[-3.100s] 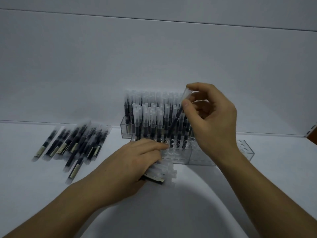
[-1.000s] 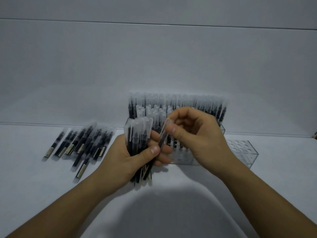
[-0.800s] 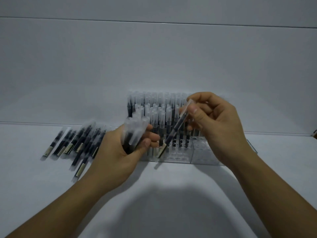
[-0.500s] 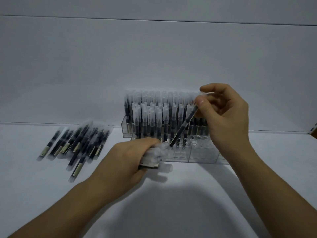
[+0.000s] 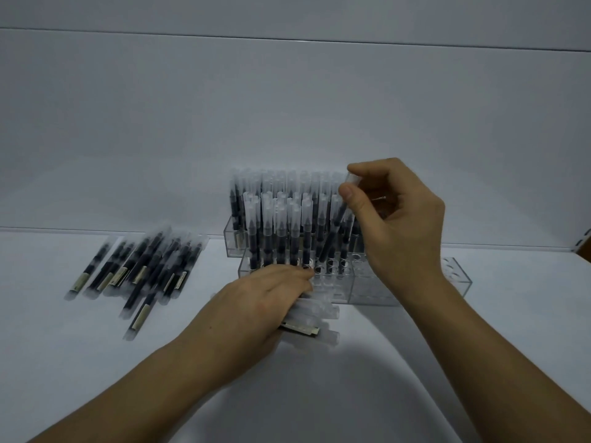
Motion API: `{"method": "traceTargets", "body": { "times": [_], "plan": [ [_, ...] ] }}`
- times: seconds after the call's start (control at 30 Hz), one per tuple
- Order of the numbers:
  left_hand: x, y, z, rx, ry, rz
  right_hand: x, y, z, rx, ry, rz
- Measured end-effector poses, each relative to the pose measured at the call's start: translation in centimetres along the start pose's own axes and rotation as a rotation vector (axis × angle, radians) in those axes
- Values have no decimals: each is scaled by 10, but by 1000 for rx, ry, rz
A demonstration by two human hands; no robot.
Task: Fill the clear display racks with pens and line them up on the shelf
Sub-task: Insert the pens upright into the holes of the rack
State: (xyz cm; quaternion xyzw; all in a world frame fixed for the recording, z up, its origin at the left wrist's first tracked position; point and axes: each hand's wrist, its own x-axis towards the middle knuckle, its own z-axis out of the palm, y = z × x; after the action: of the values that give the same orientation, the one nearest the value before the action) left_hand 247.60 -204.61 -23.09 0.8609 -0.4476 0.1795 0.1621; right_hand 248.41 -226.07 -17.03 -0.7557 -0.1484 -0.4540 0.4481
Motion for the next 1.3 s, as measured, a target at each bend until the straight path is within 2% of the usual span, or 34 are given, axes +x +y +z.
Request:
{"method": "traceTargets", "body": {
  "times": [0.4, 0.57, 0.7, 0.8, 0.9, 1.0, 1.13, 1.3],
  "plan": [
    [2, -1, -1, -5, 62, 1, -3, 11, 12, -125, -125, -110],
    [2, 2, -4, -81, 107, -12, -6, 13, 13, -185, -159, -125],
    [1, 5, -9, -195, 197, -43, -8, 14, 10, -252, -152, -171],
    [3, 8, -11, -358, 340, -150, -12, 11, 5, -271, -121, -185],
    [4, 9, -18, -631, 402, -348, -20, 3, 3, -158, -129, -149],
    [6, 8, -21, -865, 383, -475, -28, -7, 7, 92, -232, 1],
    [9, 9, -24, -1032, 430, -490, -37, -14, 16, 249, -346, 126],
    [10, 12, -25, -1128, 461, -458, -37, -19, 19, 351, -361, 233]
  ]
}}
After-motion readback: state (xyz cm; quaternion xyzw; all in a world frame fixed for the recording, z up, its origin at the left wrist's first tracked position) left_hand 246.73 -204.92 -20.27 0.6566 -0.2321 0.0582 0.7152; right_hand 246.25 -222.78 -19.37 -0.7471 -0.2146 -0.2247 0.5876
